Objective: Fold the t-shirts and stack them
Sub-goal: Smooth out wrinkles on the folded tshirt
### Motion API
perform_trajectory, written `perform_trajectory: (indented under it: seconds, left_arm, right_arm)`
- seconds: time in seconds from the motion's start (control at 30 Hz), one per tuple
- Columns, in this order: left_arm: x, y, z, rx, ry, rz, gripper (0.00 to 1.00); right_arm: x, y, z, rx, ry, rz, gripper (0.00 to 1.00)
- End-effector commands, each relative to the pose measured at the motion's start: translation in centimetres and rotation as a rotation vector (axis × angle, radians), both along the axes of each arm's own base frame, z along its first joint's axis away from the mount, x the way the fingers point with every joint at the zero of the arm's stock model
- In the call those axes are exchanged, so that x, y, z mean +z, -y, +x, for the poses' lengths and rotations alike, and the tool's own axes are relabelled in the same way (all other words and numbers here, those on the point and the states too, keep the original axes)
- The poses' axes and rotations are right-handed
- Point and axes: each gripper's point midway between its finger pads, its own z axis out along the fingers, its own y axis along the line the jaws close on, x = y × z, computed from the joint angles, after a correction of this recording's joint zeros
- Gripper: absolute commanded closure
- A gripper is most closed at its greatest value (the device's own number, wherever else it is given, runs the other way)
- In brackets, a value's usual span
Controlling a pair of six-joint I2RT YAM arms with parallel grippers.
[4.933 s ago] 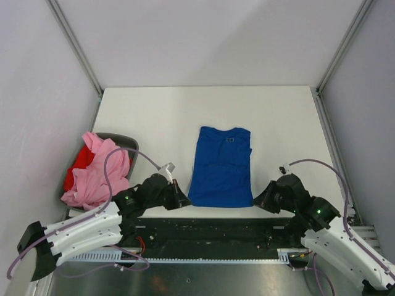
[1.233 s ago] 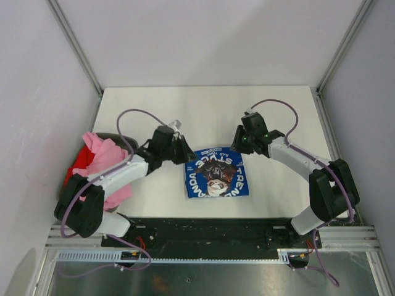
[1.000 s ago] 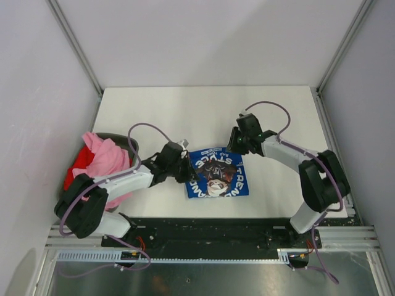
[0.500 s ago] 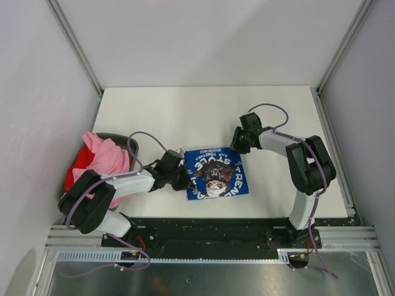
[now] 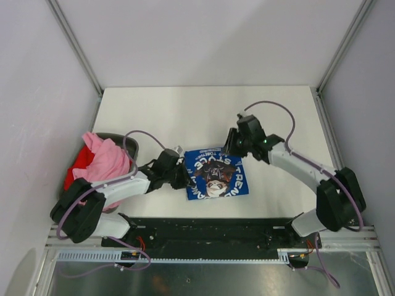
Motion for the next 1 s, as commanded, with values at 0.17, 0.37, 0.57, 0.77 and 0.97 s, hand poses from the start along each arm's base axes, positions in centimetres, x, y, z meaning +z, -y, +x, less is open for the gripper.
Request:
perform_trajectory:
  seconds: [0.17,0.37,0.57,0.77,0.97]
  left_arm:
    - [2.3,0.5,-1.3,-0.042,0.039,-0.057,0.91]
    - [-1.0,-0.7,-3.9,-0.039,-0.047,-0.003,0.94]
    - [-2.7,-1.7,-4.8,-0.029,-0.079,0.035,0.95]
    - [-1.9,-1.2,-4.5,-0.04,-0.061,0.015,0.96]
    - [0.3,-0.3,-3.9,-0.053,-0.022,-0.043,0.92]
  right_arm:
    - [-4.4,-5.0,-9.6,0.115,-0.145,0.103,0.67]
    - [-8.7,-5.2,-12.2,0.116,-0.222,0.033,0.67]
    - [-11.0,-4.2,-13.9,0.1,-0.26,-0.019,0.67]
    - [-6.5,-3.2,-12.1,0.07,-0.154,0.043,0.61]
    - [-3.6,3.1,-6.7,-0.072,-0.023,0.025,0.47]
